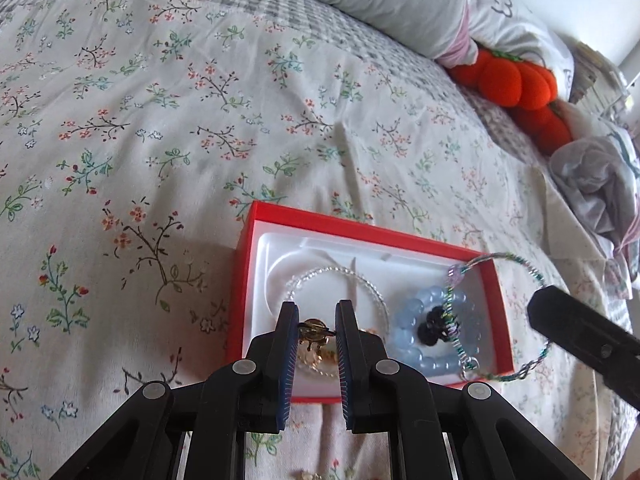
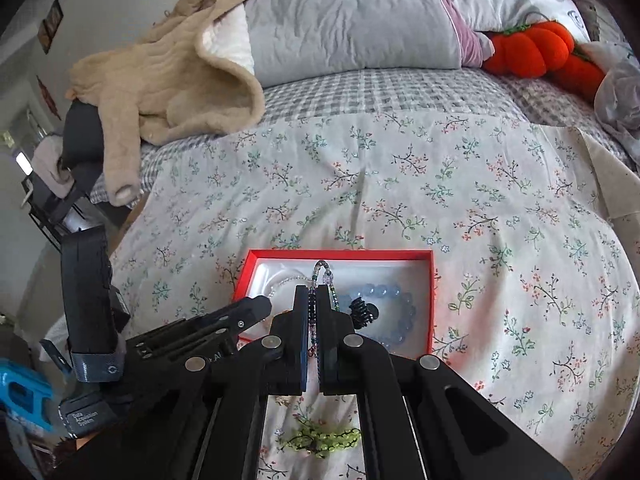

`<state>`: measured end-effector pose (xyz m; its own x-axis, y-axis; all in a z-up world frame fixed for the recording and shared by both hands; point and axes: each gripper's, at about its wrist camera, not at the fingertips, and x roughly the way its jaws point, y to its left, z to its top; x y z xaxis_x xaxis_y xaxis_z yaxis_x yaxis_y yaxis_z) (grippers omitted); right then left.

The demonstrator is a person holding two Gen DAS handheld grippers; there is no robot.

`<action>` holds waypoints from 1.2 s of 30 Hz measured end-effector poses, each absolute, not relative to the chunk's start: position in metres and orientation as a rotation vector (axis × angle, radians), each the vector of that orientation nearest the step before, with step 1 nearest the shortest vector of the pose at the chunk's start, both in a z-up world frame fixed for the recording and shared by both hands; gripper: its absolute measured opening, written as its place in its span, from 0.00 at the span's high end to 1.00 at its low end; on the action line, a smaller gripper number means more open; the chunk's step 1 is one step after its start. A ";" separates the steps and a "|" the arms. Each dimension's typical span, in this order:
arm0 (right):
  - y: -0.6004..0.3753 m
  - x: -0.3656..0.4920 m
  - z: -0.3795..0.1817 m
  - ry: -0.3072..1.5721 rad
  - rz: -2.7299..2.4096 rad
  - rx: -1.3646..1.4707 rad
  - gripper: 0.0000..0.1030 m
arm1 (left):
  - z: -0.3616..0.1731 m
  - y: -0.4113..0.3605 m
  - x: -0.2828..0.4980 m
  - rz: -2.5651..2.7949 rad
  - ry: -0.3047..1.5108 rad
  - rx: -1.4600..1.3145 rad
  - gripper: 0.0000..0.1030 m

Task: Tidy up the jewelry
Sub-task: 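Carry the charm and hoop bracelet into the red box and open both tools, then grasp a second small gold earring with the left tool while the right tool reaches the green bead strand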

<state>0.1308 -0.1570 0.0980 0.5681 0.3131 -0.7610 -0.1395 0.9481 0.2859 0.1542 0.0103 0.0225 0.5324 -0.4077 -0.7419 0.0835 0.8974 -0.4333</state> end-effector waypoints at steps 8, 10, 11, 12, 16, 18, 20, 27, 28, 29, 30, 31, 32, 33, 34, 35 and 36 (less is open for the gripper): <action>-0.166 0.152 0.069 0.965 0.213 0.188 0.97 | 0.024 0.007 0.156 -0.305 0.973 -0.338 0.78; -0.172 0.155 0.065 0.968 0.191 0.187 0.97 | 0.028 0.009 0.153 -0.307 0.965 -0.341 0.77; -0.175 0.155 0.063 0.969 0.181 0.182 0.97 | 0.030 0.010 0.153 -0.307 0.964 -0.342 0.76; -0.177 0.156 0.062 0.970 0.172 0.179 0.97 | 0.031 0.011 0.152 -0.307 0.964 -0.341 0.74; -0.187 0.156 0.056 1.002 0.141 0.180 0.96 | 0.034 0.013 0.147 -0.296 0.971 -0.319 0.67; -0.191 0.153 0.059 1.008 0.142 0.181 0.95 | 0.036 0.014 0.143 -0.291 0.980 -0.305 0.64; -0.195 0.146 0.063 1.006 0.149 0.180 0.88 | 0.039 0.016 0.138 -0.280 0.989 -0.296 0.61; -0.199 0.120 0.067 1.058 0.148 0.170 0.50 | 0.036 0.013 0.117 -0.234 1.082 -0.248 0.47; -0.200 0.117 0.064 1.084 0.138 0.177 0.50 | 0.033 0.012 0.115 -0.217 1.109 -0.239 0.44; -0.201 0.114 0.062 1.109 0.133 0.182 0.50 | 0.028 0.012 0.113 -0.195 1.137 -0.233 0.39; -0.200 0.111 0.059 1.137 0.134 0.180 0.49 | 0.025 0.011 0.110 -0.178 1.160 -0.228 0.36; -0.199 0.108 0.057 1.156 0.137 0.174 0.47 | 0.020 0.011 0.108 -0.162 1.186 -0.222 0.36; -0.197 0.104 0.055 1.175 0.136 0.165 0.43 | 0.015 0.010 0.106 -0.151 1.206 -0.216 0.34; -0.195 0.101 0.052 1.194 0.131 0.150 0.41 | 0.012 0.009 0.105 -0.144 1.221 -0.209 0.33; -0.192 0.098 0.049 1.208 0.125 0.137 0.39 | 0.009 0.009 0.103 -0.138 1.233 -0.203 0.31; -0.189 0.095 0.046 1.223 0.120 0.123 0.39 | 0.006 0.008 0.101 -0.133 1.245 -0.198 0.27; -0.187 0.092 0.044 1.236 0.117 0.115 0.39 | 0.005 0.007 0.099 -0.131 1.254 -0.196 0.22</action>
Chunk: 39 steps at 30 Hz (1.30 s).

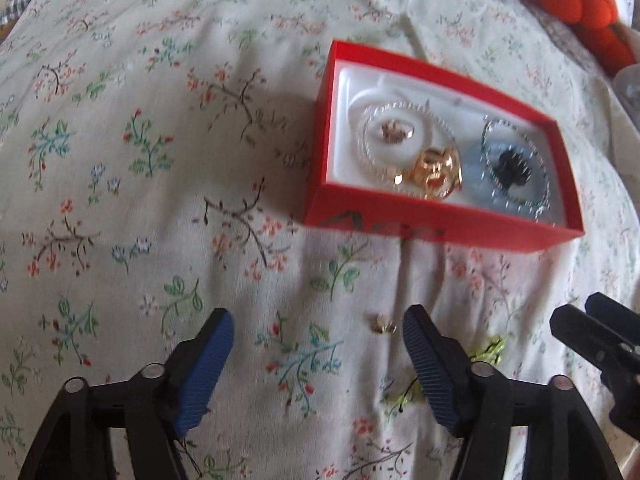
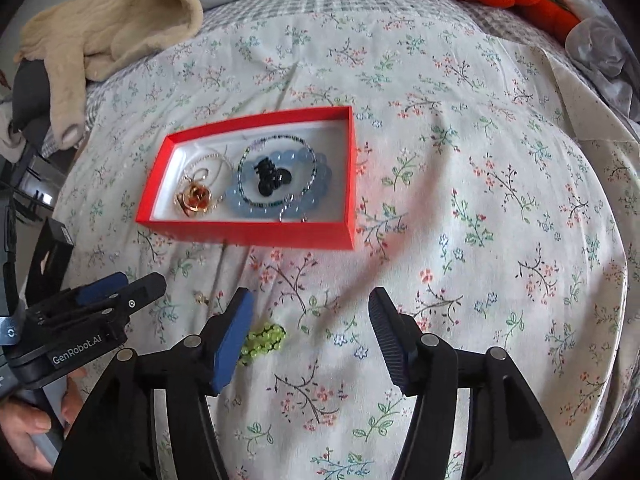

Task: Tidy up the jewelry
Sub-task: 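Grasp a second small gold earring with the left tool while the right tool reaches the green bead strand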

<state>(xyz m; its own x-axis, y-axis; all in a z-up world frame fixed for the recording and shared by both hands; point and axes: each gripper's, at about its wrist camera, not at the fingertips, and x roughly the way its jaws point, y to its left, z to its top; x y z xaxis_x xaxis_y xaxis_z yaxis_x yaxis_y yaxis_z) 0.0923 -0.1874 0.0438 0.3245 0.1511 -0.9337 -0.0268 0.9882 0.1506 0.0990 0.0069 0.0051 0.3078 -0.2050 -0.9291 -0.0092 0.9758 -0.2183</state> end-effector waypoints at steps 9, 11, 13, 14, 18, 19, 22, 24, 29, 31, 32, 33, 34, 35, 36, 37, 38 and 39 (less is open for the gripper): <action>-0.183 0.076 0.021 1.327 0.091 0.091 0.37 | -0.003 0.004 0.087 -0.169 1.297 -0.257 0.21; -0.183 0.073 0.020 1.328 0.089 0.088 0.37 | -0.005 0.003 0.087 -0.180 1.301 -0.282 0.24; -0.184 0.071 0.020 1.329 0.085 0.091 0.37 | -0.008 0.002 0.088 -0.211 1.307 -0.318 0.38; -0.184 0.071 0.018 1.332 0.083 0.092 0.37 | -0.009 0.000 0.091 -0.229 1.312 -0.340 0.49; -0.187 0.073 0.016 1.343 0.082 0.115 0.37 | -0.019 -0.002 0.101 -0.254 1.326 -0.395 0.73; -0.188 0.073 0.015 1.346 0.083 0.122 0.37 | -0.020 -0.003 0.103 -0.250 1.326 -0.395 0.74; -0.190 0.075 0.013 1.354 0.081 0.126 0.37 | -0.022 -0.006 0.110 -0.248 1.323 -0.395 0.81; -0.191 0.076 0.012 1.355 0.080 0.123 0.37 | -0.023 -0.008 0.113 -0.249 1.325 -0.392 0.85; -0.193 0.079 0.009 1.361 0.077 0.115 0.37 | -0.028 -0.018 0.121 -0.257 1.347 -0.371 0.93; -0.193 0.082 0.007 1.364 0.076 0.111 0.37 | -0.029 -0.022 0.123 -0.256 1.353 -0.355 0.95; -0.194 0.083 0.007 1.365 0.075 0.110 0.37 | -0.029 -0.023 0.123 -0.253 1.356 -0.347 0.96; -0.195 0.083 0.006 1.366 0.074 0.110 0.37 | -0.030 -0.024 0.123 -0.249 1.357 -0.339 0.98; -0.196 0.083 0.005 1.368 0.072 0.110 0.37 | -0.030 -0.026 0.124 -0.243 1.358 -0.330 0.99; -0.198 0.082 0.005 1.369 0.070 0.111 0.37 | -0.029 -0.028 0.125 -0.240 1.358 -0.323 0.99; -0.198 0.082 0.005 1.370 0.069 0.111 0.37 | -0.029 -0.029 0.125 -0.238 1.357 -0.320 0.99; -0.198 0.081 0.005 1.369 0.069 0.111 0.37 | -0.028 -0.030 0.125 -0.235 1.355 -0.319 0.99; -0.198 0.081 0.006 1.368 0.070 0.110 0.37 | -0.028 -0.032 0.126 -0.234 1.353 -0.319 0.99; -0.198 0.080 0.006 1.367 0.071 0.109 0.37 | -0.026 -0.033 0.126 -0.233 1.350 -0.320 0.99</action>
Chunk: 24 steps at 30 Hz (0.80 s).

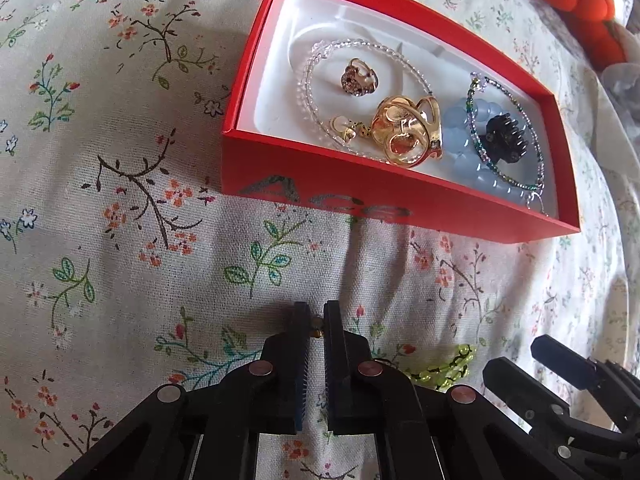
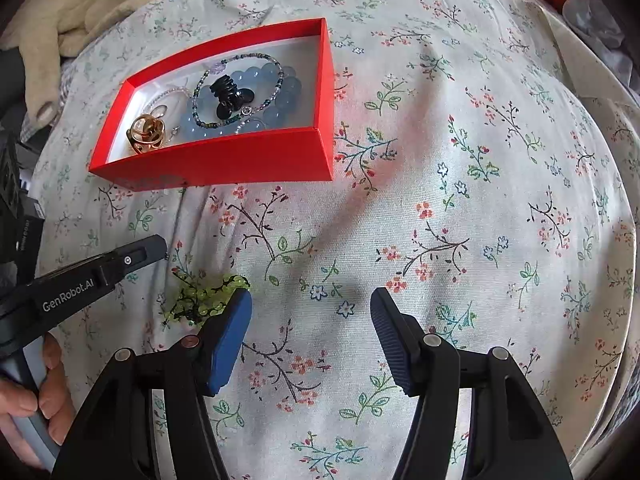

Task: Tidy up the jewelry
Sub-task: 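Grasp a second small gold earring with the left tool while the right tool reaches the green bead strand, then grasp the green bead strand with the right tool while the left tool holds the earring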

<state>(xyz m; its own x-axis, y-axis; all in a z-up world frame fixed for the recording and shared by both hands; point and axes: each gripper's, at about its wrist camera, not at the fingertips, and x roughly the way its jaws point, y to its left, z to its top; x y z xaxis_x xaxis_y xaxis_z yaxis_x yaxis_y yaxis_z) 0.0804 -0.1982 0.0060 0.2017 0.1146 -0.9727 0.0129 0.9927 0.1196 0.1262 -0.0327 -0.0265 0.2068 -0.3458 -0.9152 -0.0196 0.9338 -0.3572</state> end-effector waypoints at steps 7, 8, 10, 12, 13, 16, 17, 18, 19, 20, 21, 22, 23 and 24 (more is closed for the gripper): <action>-0.191 0.080 0.009 1.349 0.075 0.118 0.37 | -0.020 -0.024 0.120 -0.235 1.331 -0.333 0.99; -0.190 0.080 0.008 1.348 0.079 0.123 0.37 | -0.019 -0.021 0.119 -0.235 1.330 -0.333 0.99; -0.186 0.082 0.005 1.348 0.099 0.146 0.37 | -0.019 -0.017 0.117 -0.230 1.330 -0.335 0.99; -0.183 0.084 -0.001 1.356 0.132 0.202 0.37 | -0.018 -0.011 0.115 -0.227 1.328 -0.339 0.99; -0.183 0.085 -0.005 1.361 0.134 0.226 0.37 | -0.017 -0.009 0.113 -0.228 1.327 -0.340 0.99; -0.179 0.088 -0.010 1.360 0.124 0.233 0.37 | -0.014 0.002 0.108 -0.231 1.322 -0.338 0.99; -0.178 0.088 -0.010 1.355 0.127 0.238 0.38 | -0.014 0.003 0.106 -0.231 1.321 -0.337 0.99; -0.177 0.088 -0.009 1.352 0.132 0.241 0.39 | -0.014 0.005 0.106 -0.230 1.321 -0.335 0.99; -0.176 0.088 -0.009 1.350 0.136 0.239 0.43 | -0.014 0.005 0.106 -0.229 1.322 -0.334 0.99; -0.174 0.088 -0.009 1.348 0.137 0.232 0.48 | -0.014 0.006 0.105 -0.228 1.325 -0.331 0.99; -0.172 0.089 -0.009 1.348 0.134 0.220 0.51 | -0.014 0.006 0.105 -0.229 1.327 -0.327 0.99; -0.171 0.088 -0.010 1.347 0.131 0.201 0.54 | -0.014 0.007 0.105 -0.229 1.328 -0.323 0.99; -0.169 0.087 -0.010 1.346 0.128 0.185 0.56 | -0.014 0.007 0.104 -0.228 1.328 -0.320 0.99; -0.168 0.087 -0.009 1.344 0.127 0.172 0.59 | -0.014 0.008 0.103 -0.229 1.328 -0.318 0.99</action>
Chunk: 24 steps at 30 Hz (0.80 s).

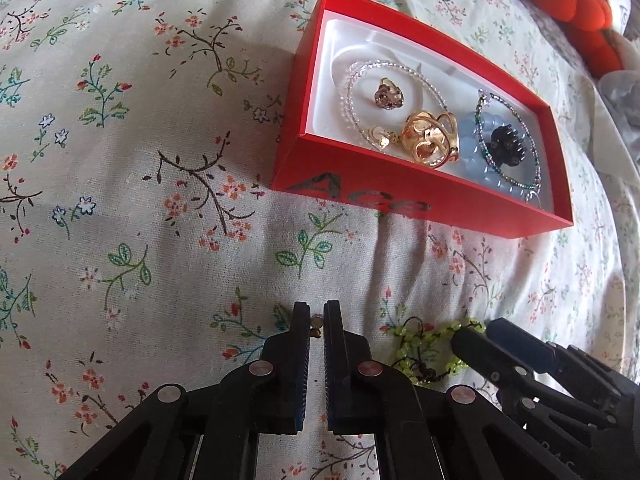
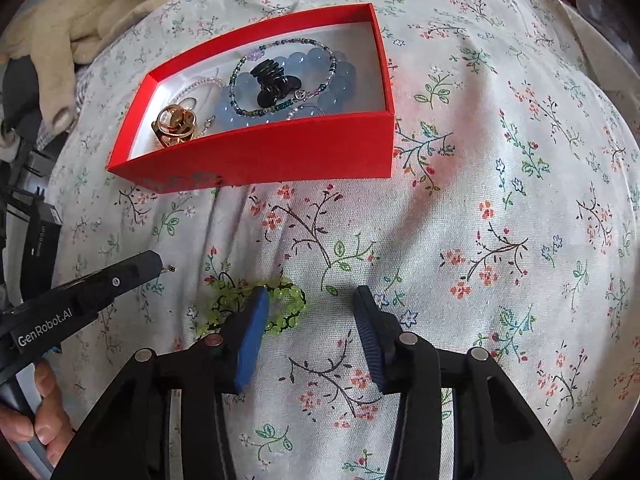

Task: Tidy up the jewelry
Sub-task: 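Grasp the green bead strand with the right tool while the left tool holds the earring, then carry the earring and green bead strand into the box and open both tools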

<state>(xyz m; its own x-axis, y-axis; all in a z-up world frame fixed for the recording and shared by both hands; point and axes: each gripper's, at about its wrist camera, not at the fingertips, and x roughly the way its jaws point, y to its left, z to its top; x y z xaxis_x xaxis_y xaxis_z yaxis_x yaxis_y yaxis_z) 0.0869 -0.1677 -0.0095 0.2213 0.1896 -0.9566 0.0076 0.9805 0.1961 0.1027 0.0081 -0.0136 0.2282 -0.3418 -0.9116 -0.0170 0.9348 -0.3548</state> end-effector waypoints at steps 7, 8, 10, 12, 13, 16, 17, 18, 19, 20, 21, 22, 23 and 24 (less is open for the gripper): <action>-0.166 0.090 -0.004 1.334 0.159 0.209 0.89 | -0.012 0.007 0.099 -0.235 1.325 -0.316 0.99; -0.166 0.088 -0.002 1.327 0.165 0.210 0.92 | -0.011 0.007 0.098 -0.234 1.323 -0.316 0.99; -0.164 0.087 0.004 1.314 0.186 0.216 0.95 | -0.009 0.007 0.096 -0.234 1.320 -0.318 0.99; -0.161 0.085 0.011 1.299 0.208 0.223 0.95 | -0.007 0.008 0.094 -0.235 1.315 -0.319 0.99; -0.159 0.084 0.015 1.288 0.219 0.223 0.95 | -0.006 0.009 0.094 -0.236 1.313 -0.319 0.99; -0.154 0.081 0.027 1.256 0.241 0.214 0.95 | -0.004 0.010 0.092 -0.236 1.311 -0.316 0.99; -0.152 0.080 0.030 1.246 0.249 0.213 0.95 | -0.004 0.010 0.091 -0.235 1.311 -0.313 0.99; -0.151 0.080 0.034 1.240 0.256 0.213 0.95 | -0.004 0.010 0.090 -0.234 1.312 -0.309 0.99; -0.151 0.078 0.038 1.230 0.266 0.214 0.95 | -0.004 0.010 0.089 -0.233 1.312 -0.307 0.99; -0.152 0.075 0.043 1.218 0.273 0.213 0.95 | -0.003 0.009 0.089 -0.233 1.311 -0.305 0.99; -0.151 0.074 0.048 1.203 0.281 0.212 0.95 | -0.002 0.009 0.088 -0.233 1.310 -0.304 0.99; -0.155 0.070 0.054 1.190 0.287 0.211 0.95 | -0.002 0.009 0.087 -0.234 1.309 -0.305 0.99; -0.155 0.068 0.058 1.177 0.291 0.212 0.95 | 0.000 0.009 0.086 -0.235 1.307 -0.307 0.99; -0.156 0.065 0.063 1.166 0.293 0.213 0.95 | 0.000 0.009 0.085 -0.235 1.305 -0.309 0.99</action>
